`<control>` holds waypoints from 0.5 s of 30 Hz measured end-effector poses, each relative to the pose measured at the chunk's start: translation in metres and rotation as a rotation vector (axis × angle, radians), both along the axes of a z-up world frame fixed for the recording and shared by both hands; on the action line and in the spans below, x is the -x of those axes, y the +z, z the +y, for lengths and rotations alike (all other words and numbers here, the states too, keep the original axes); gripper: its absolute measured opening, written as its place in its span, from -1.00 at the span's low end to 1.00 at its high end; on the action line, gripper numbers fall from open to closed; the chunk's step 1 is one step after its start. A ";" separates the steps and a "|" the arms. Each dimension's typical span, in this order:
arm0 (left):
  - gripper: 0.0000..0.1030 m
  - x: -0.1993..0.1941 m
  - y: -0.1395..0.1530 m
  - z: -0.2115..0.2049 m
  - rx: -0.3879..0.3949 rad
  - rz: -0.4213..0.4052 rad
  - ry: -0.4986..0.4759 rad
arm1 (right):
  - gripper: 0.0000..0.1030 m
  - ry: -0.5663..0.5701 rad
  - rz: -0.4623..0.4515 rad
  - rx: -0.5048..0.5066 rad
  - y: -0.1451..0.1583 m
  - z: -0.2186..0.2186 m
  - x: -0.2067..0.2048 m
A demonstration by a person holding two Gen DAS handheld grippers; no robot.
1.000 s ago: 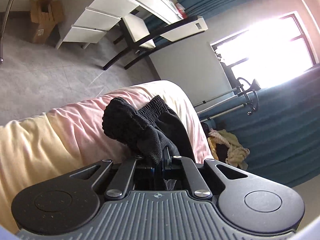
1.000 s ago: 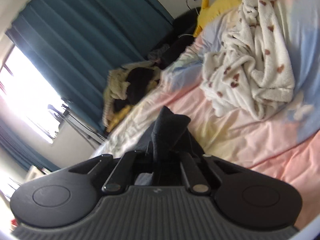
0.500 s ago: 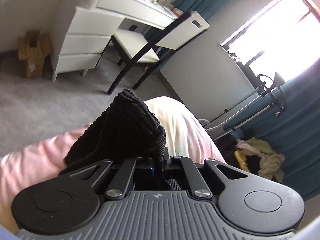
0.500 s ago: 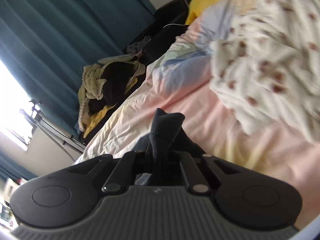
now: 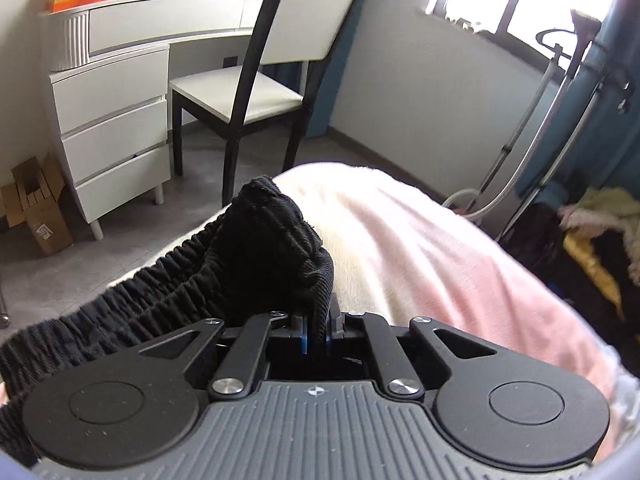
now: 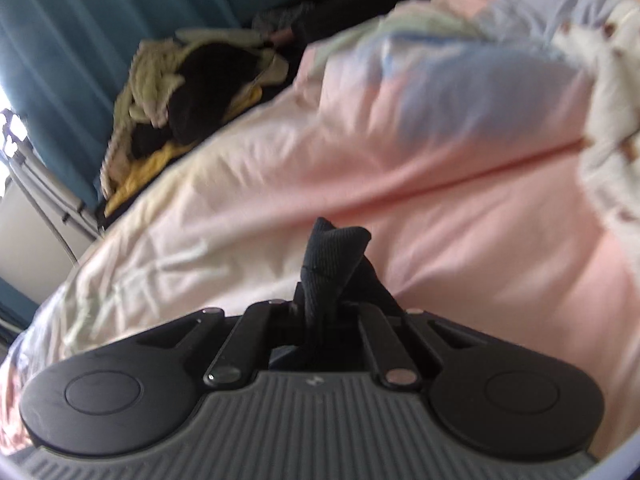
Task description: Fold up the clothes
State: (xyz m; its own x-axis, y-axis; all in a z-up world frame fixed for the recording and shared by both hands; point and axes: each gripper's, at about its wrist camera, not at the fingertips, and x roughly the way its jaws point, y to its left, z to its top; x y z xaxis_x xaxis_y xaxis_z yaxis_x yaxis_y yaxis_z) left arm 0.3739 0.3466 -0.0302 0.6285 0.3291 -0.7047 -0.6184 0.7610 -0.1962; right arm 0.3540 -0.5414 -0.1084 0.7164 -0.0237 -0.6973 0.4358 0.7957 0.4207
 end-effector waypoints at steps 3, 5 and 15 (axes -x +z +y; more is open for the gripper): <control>-0.68 -0.004 -0.005 -0.008 -0.051 0.018 -0.015 | -0.90 0.046 0.006 0.027 -0.008 0.002 -0.005; -0.15 0.007 0.001 -0.015 -0.020 -0.021 -0.032 | -0.80 0.091 0.004 0.061 -0.004 0.007 -0.003; 0.81 0.068 0.048 -0.105 -0.109 -0.148 -0.239 | 0.18 0.138 -0.079 0.170 0.059 0.033 0.059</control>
